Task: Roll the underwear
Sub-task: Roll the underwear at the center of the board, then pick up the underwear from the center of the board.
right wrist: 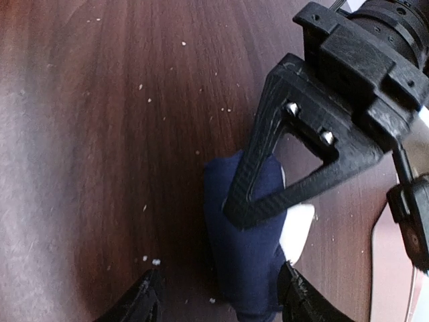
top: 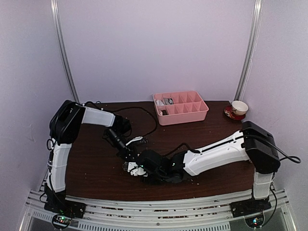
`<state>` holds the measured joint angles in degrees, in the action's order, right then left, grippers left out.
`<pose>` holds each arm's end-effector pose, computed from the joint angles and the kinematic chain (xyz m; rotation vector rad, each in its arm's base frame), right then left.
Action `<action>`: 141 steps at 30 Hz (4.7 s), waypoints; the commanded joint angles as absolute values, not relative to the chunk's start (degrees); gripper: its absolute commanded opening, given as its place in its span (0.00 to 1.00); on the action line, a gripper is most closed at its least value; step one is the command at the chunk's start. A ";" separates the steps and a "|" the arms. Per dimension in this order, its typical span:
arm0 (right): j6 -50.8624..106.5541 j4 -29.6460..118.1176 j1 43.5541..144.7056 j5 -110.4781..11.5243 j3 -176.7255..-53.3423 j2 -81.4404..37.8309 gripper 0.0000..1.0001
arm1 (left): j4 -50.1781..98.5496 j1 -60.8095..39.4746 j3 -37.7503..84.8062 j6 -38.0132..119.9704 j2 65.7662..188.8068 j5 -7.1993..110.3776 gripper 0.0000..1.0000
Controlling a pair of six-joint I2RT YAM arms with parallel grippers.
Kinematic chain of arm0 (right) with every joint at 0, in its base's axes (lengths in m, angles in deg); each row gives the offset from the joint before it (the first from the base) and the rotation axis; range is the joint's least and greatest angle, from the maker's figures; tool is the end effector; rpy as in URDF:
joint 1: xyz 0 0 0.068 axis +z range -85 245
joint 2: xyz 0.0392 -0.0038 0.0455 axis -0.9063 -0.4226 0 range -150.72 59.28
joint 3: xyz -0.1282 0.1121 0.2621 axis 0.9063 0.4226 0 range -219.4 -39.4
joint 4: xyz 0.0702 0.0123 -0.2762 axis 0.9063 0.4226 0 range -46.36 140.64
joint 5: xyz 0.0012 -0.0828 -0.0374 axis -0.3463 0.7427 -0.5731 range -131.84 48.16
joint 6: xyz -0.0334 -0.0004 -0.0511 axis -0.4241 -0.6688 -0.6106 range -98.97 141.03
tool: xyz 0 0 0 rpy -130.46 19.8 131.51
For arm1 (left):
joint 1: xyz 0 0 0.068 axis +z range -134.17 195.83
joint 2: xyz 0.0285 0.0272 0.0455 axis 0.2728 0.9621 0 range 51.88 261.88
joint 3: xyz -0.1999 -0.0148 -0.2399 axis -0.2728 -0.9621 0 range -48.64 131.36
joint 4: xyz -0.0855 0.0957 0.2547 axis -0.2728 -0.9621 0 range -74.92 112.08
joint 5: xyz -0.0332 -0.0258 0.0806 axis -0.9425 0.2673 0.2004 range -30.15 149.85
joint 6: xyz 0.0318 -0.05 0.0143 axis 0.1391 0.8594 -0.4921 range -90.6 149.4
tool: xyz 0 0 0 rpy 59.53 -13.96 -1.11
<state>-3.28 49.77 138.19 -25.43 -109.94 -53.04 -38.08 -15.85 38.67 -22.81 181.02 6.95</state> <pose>0.1442 0.4329 0.1728 -1.6882 1.6546 0.0660 0.3493 -0.2583 0.1153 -1.7466 -2.1604 1.4099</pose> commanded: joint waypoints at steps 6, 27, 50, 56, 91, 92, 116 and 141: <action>-4.88 54.10 134.58 -23.10 -119.36 -62.40 0.45 | -38.30 -15.30 37.18 -21.92 185.26 19.01 0.00; 4.24 64.36 127.44 -46.29 -121.98 -64.42 0.18 | -26.52 -15.28 29.16 -26.73 166.07 18.59 0.57; 12.87 73.44 116.53 -68.60 -135.09 -74.83 0.20 | 18.29 -15.82 -1.97 -31.96 145.10 29.39 0.70; 14.43 73.67 113.97 -72.27 -136.62 -76.53 0.21 | 24.29 -18.53 -1.86 -31.17 147.37 34.33 0.71; 16.48 71.67 111.66 -72.25 -132.37 -66.24 0.70 | -5.16 -24.20 10.03 -40.61 161.81 40.36 0.13; 16.53 71.97 111.61 -72.24 -132.33 -66.17 0.71 | -6.20 -24.22 10.49 -40.97 162.29 40.22 0.13; 17.07 74.94 110.81 -86.79 -138.06 -74.95 0.45 | -8.40 -24.24 11.62 -42.09 164.18 39.58 0.12; 23.56 66.83 108.28 -68.59 -130.27 -57.01 0.00 | 11.97 -11.76 0.18 -18.14 131.75 35.01 0.98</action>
